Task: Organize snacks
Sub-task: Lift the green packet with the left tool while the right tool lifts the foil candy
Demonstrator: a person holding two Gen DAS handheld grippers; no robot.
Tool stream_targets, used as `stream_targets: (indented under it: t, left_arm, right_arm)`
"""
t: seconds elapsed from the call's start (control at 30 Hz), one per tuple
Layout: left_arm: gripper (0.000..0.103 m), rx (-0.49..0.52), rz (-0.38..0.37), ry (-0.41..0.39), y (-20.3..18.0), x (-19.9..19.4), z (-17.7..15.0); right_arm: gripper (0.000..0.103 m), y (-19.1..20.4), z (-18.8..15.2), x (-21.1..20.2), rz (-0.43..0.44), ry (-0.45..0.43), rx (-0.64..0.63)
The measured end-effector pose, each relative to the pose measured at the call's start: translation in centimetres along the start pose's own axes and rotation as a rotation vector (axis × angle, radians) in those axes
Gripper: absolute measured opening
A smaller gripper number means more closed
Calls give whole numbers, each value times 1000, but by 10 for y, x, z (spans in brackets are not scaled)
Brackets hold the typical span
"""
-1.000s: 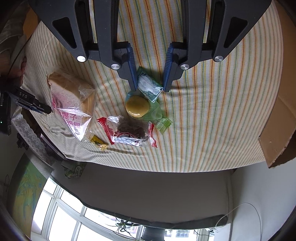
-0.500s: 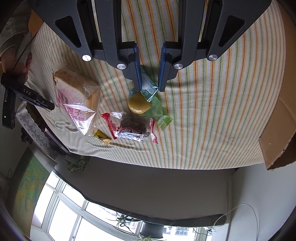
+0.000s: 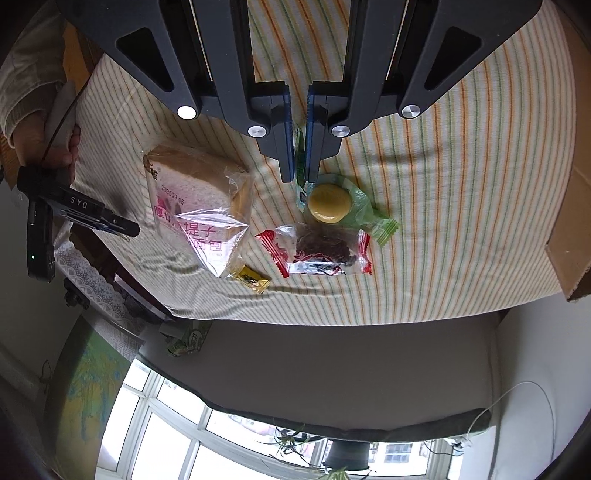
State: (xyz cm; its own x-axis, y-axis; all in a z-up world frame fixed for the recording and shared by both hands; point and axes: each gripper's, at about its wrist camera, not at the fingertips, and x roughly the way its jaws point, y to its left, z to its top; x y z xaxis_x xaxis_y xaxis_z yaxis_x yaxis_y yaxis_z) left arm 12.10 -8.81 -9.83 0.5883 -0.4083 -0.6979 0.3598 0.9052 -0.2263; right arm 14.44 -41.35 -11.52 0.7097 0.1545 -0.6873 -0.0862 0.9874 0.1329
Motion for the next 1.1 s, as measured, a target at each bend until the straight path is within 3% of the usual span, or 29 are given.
stream_targets:
  t: [0.13, 0.47, 0.83, 1.1]
  left_arm:
    - [4, 3, -22, -23, -3, -4, 2]
    - [4, 15, 10, -111, -8, -34, 9]
    - [4, 49, 24, -273, -18, -108, 16]
    - [4, 25, 34, -329, -7, -137, 4]
  right_arm:
    - [34, 3, -3, -10, -4, -26, 3]
    - [34, 18, -3, -37, -9, -65, -16]
    - [34, 66, 20, -116, -24, -210, -101]
    - [34, 95, 19, -128, -9, -214, -140]
